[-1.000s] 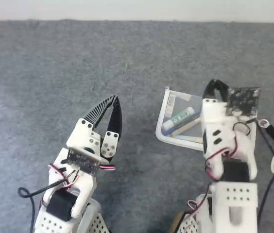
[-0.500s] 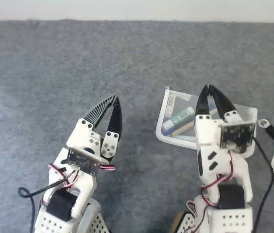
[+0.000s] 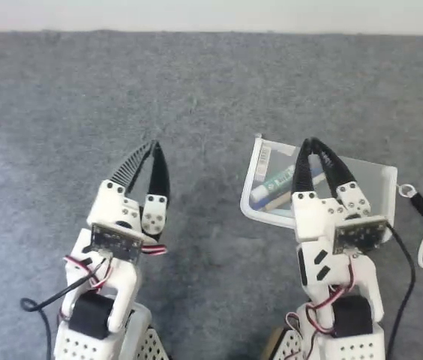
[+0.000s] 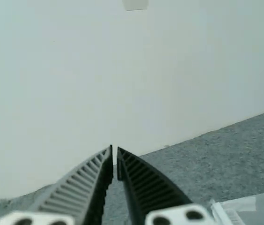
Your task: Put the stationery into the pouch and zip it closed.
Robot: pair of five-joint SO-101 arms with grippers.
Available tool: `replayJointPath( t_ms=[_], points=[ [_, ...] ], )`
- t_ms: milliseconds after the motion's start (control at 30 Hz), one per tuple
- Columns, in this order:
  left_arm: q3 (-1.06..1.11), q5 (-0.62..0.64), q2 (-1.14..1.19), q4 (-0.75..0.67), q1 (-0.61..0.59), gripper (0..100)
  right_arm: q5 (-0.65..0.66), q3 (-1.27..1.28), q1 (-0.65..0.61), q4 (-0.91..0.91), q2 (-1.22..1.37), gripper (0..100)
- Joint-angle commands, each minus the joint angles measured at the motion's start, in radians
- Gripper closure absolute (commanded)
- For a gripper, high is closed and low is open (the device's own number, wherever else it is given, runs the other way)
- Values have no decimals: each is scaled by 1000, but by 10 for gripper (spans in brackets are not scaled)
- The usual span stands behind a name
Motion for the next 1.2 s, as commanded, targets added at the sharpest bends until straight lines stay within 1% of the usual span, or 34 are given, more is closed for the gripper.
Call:
replayJointPath(
  t_ms=[0,167,267,367,500,567,667,833,900,1000,1067,1167],
  points=[
    [27,15,-18,-25,-43,989,14,-9,-38,8,-13,987],
    [111,9,-18,-26,-80,989,18,48,-33,1,-13,986],
    [128,9,-18,-26,-87,989,61,72,-42,-4,-13,983],
    [159,9,-18,-26,-87,988,68,107,-59,-30,-13,945],
    [206,6,-18,-28,-87,987,72,196,-30,-30,-15,884],
    [211,6,-18,-26,-89,987,75,247,-15,-30,-15,871],
    [211,11,-17,-20,-98,987,77,247,4,30,-13,868],
    [211,9,-12,-18,-193,987,68,247,8,119,-13,869],
    [211,9,-12,29,-216,987,66,247,-10,168,-13,869],
    [211,9,-12,153,-216,987,54,247,-59,274,-13,869],
    [211,9,-17,212,-218,987,-15,247,-90,335,-13,869],
    [211,8,-14,258,-224,987,-107,247,-104,401,-13,869]
  ],
)
